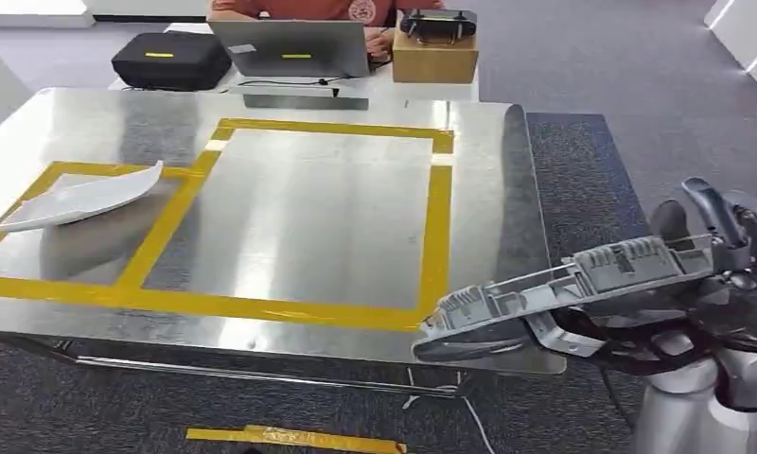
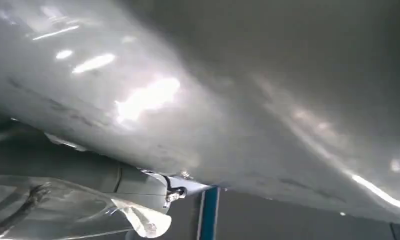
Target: Take the parts from the cabinet and place them on the table.
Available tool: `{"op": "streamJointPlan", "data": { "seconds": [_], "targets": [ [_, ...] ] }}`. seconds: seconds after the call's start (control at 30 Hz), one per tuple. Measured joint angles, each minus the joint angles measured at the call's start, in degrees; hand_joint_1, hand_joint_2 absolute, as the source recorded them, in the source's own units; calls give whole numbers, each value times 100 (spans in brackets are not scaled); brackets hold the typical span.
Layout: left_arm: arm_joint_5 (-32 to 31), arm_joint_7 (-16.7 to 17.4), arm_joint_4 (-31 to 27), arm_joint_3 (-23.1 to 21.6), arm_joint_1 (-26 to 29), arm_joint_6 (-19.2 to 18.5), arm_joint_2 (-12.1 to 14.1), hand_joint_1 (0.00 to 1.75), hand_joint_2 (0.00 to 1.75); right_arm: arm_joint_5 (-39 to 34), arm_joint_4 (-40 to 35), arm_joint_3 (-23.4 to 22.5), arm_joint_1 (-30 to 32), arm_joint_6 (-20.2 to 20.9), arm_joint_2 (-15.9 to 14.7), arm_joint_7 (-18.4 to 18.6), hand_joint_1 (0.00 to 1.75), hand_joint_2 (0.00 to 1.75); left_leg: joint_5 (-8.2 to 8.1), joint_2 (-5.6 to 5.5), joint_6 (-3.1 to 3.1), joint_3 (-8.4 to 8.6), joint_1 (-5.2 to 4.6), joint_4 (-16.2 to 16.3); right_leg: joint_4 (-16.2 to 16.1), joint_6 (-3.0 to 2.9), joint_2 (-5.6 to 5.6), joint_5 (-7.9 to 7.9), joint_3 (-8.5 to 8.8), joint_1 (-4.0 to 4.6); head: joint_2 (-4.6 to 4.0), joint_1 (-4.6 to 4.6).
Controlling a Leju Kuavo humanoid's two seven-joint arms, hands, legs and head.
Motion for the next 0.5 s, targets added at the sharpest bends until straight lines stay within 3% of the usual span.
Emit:
{"op": "streamJointPlan", "data": {
  "seconds": [0.2,0.33,0.5],
  "targets": [
    [-31,249,-2,-42,-55,114,-66,0,175,459,428,-46,-492,0,-142,431,175,175,1,0,1,3,-2,5,1,4,-1,4,1,0,0,2],
    [-103,313,-2,-83,-83,87,-85,0,175,846,745,107,-817,0,-376,1013,175,175,1,0,1,-3,-6,6,2,8,1,8,1,-7,0,0],
    [-184,184,-2,-190,-96,-120,-35,0,175,1306,1190,720,-1237,0,-725,1898,175,175,3,-1,4,1,-8,7,2,9,-7,9,-1,-8,0,0]
  ]
}}
